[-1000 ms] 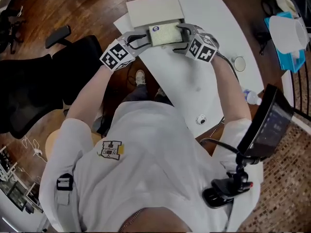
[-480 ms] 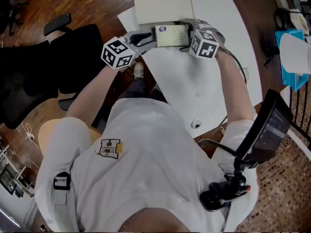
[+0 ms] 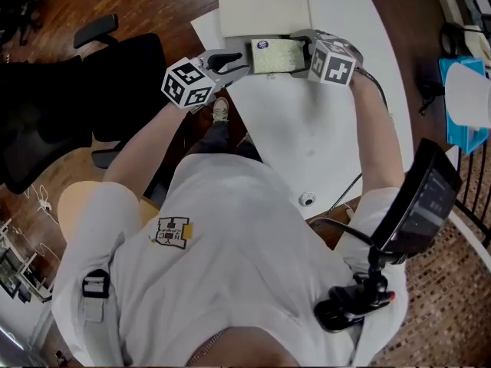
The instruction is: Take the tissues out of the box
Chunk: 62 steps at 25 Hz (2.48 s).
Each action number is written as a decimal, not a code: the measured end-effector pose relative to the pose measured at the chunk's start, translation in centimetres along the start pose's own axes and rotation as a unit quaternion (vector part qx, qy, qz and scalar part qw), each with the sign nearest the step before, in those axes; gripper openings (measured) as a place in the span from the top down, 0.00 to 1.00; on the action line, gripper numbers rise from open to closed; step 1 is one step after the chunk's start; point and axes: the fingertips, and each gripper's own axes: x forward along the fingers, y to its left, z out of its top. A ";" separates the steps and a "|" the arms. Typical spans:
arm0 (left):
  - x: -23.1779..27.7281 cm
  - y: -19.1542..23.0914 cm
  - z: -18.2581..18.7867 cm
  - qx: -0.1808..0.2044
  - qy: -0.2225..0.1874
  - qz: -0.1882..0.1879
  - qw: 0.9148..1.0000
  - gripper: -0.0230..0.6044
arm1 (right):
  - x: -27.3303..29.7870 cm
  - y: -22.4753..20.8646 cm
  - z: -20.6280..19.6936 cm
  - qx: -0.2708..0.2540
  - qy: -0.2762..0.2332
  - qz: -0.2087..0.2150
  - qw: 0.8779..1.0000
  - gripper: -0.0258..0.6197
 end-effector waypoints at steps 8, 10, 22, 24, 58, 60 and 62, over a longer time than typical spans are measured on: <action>-0.8 -0.9 0.3 0.010 -0.015 0.001 1.000 0.75 | -5.7 0.3 1.2 0.035 -0.054 -0.071 0.995 0.37; -1.5 -1.7 0.3 0.010 -0.022 -0.001 1.000 0.75 | -7.7 2.3 2.1 0.042 -0.081 -0.096 0.991 0.38; -2.8 -13.1 -8.0 0.019 0.016 -0.048 0.999 0.75 | -1.9 22.4 -0.8 0.110 -0.117 -0.073 0.984 0.38; -2.9 -15.0 -9.6 0.021 0.023 -0.052 0.998 0.75 | -0.4 23.8 -1.3 0.121 -0.127 -0.071 0.982 0.38; -4.6 -21.7 -15.2 0.035 0.025 -0.075 0.996 0.75 | 1.0 34.4 2.9 0.393 -0.248 -0.230 0.855 0.93; -4.4 -22.1 -15.4 0.035 0.027 -0.074 0.996 0.76 | 1.3 34.5 2.8 0.387 -0.239 -0.228 0.861 0.96; -4.4 -22.4 -15.6 0.034 0.029 -0.072 0.996 0.75 | 1.7 34.8 2.7 0.379 -0.224 -0.224 0.869 0.96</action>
